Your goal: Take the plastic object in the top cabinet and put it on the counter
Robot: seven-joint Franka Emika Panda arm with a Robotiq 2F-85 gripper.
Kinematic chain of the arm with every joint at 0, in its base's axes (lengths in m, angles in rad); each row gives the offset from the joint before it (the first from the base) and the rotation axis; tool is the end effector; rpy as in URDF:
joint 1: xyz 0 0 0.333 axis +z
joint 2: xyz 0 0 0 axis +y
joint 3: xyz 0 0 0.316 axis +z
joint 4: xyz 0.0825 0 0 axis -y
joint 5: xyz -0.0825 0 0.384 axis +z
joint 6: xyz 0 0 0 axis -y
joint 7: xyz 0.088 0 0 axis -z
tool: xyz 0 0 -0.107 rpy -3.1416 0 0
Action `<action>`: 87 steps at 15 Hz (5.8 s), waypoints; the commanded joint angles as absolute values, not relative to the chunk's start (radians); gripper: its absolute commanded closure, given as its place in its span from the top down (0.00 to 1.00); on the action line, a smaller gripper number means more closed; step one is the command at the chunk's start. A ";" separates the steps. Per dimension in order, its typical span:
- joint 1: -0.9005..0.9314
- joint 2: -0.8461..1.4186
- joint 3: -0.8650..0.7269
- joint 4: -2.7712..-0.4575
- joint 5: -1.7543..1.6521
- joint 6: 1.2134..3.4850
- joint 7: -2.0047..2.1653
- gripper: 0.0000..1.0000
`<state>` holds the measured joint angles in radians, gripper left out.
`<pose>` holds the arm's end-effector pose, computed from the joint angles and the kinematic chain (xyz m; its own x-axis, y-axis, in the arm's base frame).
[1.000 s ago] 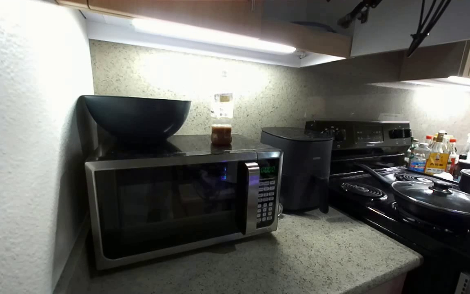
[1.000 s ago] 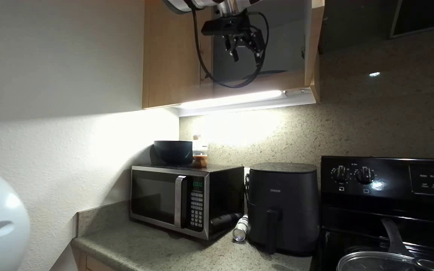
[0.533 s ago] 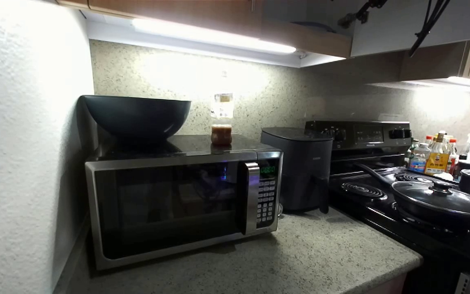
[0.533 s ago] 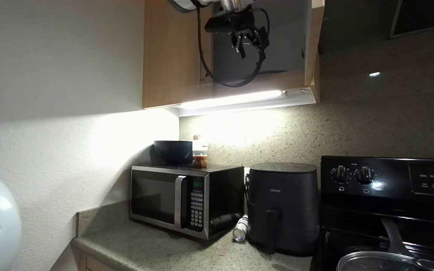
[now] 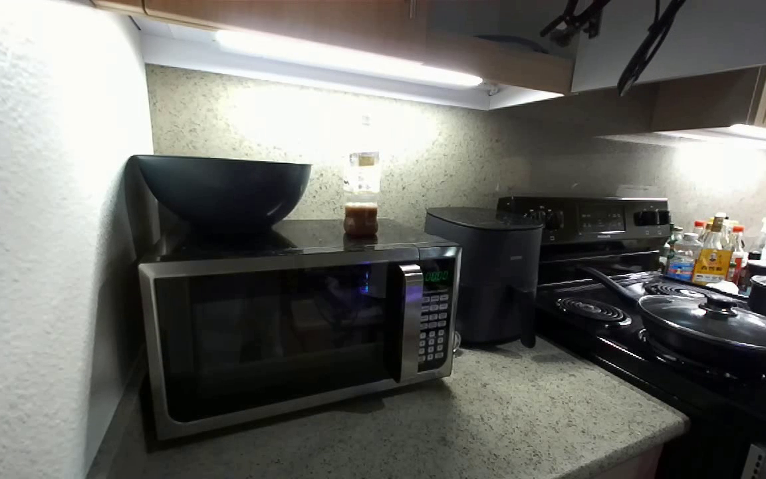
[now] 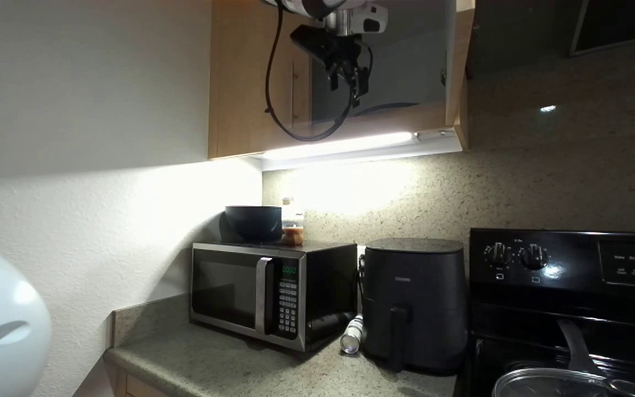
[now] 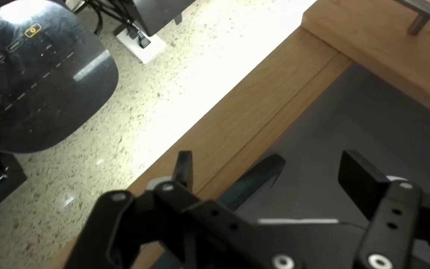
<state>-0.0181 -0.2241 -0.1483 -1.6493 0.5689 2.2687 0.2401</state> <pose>0.5101 -0.0852 0.7943 0.5813 -0.6556 0.4820 -0.2017 -0.6900 -0.6951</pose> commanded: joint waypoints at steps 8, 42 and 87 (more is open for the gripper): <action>-0.048 -0.167 -0.133 -1.628 0.545 2.305 0.299 1.00; -0.087 -0.027 -0.133 -1.482 0.520 2.382 0.381 0.05; -0.112 0.289 -0.151 -0.878 0.384 1.941 0.066 1.00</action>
<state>-0.0995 0.2392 -0.1592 -0.9338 0.3551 1.9659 0.0909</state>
